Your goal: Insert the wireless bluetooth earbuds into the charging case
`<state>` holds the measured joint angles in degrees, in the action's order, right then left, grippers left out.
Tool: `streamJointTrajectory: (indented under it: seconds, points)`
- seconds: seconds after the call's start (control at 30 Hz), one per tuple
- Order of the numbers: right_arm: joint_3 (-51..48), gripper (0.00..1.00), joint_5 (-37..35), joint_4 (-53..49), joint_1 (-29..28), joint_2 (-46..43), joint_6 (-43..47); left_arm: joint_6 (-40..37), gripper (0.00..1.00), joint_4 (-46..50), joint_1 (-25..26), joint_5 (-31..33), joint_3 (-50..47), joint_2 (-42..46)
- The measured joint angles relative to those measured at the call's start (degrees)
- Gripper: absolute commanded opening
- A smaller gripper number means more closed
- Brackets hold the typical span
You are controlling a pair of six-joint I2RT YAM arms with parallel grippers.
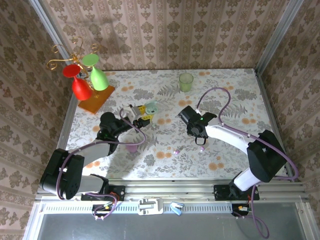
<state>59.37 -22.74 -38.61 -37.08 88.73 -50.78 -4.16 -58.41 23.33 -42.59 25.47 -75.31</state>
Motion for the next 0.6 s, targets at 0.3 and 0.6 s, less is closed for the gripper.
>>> streamJointTrajectory:
  seconds: [0.3,0.6]
  points:
    - [4.3,0.18,-0.9,-4.4,-0.2,3.1,3.2,0.0,0.22,-0.5,0.0,0.0,0.0,-0.9]
    - [7.0,0.18,-3.7,-7.9,-1.2,4.7,6.7,0.0,0.21,-1.7,0.1,0.0,0.0,-2.1]
